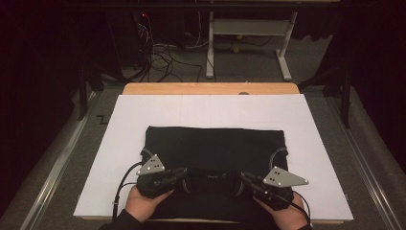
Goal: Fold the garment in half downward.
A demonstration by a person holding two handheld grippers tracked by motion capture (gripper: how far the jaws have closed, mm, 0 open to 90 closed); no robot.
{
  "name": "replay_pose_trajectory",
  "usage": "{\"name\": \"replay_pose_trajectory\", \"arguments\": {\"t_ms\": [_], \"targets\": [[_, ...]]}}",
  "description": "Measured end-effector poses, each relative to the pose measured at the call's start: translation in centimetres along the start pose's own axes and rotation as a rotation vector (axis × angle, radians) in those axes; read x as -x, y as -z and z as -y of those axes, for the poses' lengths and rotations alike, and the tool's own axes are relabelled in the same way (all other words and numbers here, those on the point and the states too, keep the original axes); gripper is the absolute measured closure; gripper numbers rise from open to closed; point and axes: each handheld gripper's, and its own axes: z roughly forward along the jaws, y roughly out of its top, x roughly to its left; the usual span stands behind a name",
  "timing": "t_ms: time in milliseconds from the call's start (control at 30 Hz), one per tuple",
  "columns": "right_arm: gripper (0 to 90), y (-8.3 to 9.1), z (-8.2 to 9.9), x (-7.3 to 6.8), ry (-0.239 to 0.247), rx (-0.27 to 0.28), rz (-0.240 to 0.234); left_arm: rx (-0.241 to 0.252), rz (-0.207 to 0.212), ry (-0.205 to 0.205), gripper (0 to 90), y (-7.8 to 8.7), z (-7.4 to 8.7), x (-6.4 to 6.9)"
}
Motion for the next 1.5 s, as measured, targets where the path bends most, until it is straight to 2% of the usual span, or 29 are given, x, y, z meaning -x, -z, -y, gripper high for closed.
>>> {"name": "replay_pose_trajectory", "arguments": {"t_ms": [333,467,667,733,800,900,1000,1100,1267,1500], "targets": [[81.2,2.7,1.5,-2.0,0.019,0.005,-0.044,-0.004,0.043,-0.043,75.6,1.8,1.7,3.2],[81.7,3.4,2.0,-2.7,0.023,0.003,-0.066,0.001,0.04,-0.045,75.6,2.3,2.2,3.8],[81.8,4.2,2.4,-3.4,0.028,0.005,-0.071,0.0,0.05,-0.045,75.0,2.8,2.8,4.4],[78.4,4.3,2.5,-3.4,0.022,0.01,-0.065,0.007,0.061,-0.027,72.1,2.8,2.9,4.5],[68.6,4.4,2.6,-3.2,0.011,0.035,-0.055,0.029,0.065,-0.011,65.6,3.1,2.8,4.5],[60.4,4.5,2.6,-2.9,-0.011,0.048,-0.037,0.049,0.038,-0.003,56.8,3.5,2.8,4.1],[56.2,4.4,2.7,-2.5,-0.028,0.038,-0.023,0.051,0.014,0.021,51.6,3.6,3.0,3.2],[52.4,4.1,2.9,-2.1,-0.037,0.028,-0.004,0.046,-0.018,0.027,45.0,3.6,3.2,2.3],[46.2,3.8,3.4,-1.4,-0.058,0.014,0.027,0.033,-0.067,0.026,37.0,3.5,3.6,1.0],[34.9,3.4,3.9,-0.3,-0.085,0.002,0.073,0.02,-0.129,0.025,30.5,3.4,4.0,-0.9]]}}
